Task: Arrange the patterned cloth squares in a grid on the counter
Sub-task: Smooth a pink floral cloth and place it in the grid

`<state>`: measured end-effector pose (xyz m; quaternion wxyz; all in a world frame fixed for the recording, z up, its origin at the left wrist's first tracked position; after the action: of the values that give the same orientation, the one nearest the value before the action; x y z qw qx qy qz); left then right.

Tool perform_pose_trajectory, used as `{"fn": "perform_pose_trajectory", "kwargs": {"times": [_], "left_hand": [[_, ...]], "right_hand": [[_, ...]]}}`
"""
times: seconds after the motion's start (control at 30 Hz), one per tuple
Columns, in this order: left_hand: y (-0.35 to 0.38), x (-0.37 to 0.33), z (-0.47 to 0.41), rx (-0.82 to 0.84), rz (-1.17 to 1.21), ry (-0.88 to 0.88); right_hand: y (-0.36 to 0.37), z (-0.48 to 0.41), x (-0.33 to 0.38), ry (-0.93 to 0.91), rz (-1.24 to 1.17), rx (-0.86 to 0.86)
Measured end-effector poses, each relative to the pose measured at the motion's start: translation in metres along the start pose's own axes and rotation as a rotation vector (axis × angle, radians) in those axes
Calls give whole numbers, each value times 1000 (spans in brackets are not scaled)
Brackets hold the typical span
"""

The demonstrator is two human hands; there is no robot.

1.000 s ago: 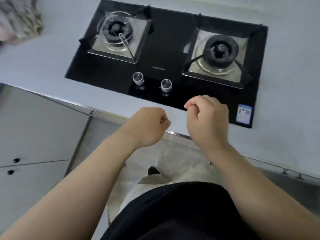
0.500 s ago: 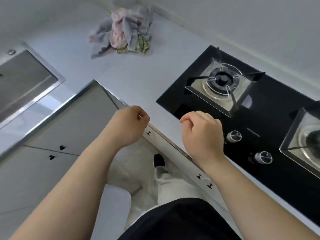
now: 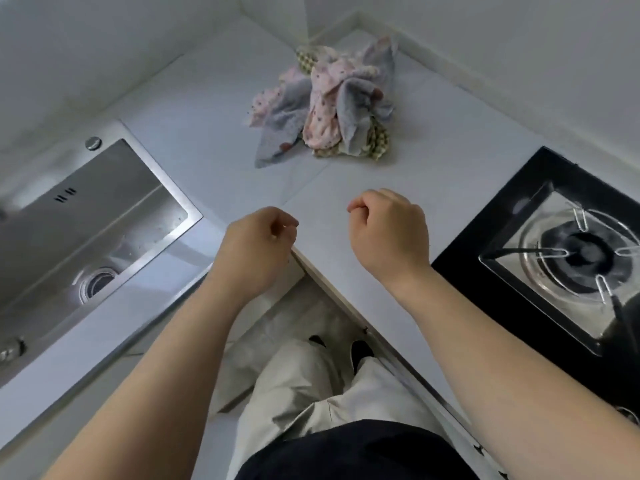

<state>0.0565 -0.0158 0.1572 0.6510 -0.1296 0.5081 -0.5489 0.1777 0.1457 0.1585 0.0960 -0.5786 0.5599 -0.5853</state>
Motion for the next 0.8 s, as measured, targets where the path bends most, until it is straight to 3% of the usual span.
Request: {"fn": "perform_pose_trajectory", "kwargs": {"times": [0.27, 0.47, 0.67, 0.8], "left_hand": [[1, -49, -116, 54, -217, 269], [4, -76, -195, -228, -330, 569], [-24, -59, -199, -359, -110, 678], [-31, -50, -173, -290, -285, 740]], "right_hand": [[55, -76, -6, 35, 115, -105], [95, -130, -28, -69, 294, -274], [107, -119, -28, -45, 348, -328], [102, -82, 8, -60, 474, -376]]}}
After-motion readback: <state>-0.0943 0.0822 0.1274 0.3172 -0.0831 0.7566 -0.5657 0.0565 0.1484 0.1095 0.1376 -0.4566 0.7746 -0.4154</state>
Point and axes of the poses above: each hand's wrist, its own z-axis away from the middle knuckle, its own y-axis out of the palm, x = y × z, the point moved 10 cm from there along -z, towards the middle knuckle, and after that the axes turned 15 degrees about -y, right-handed, at the moved point
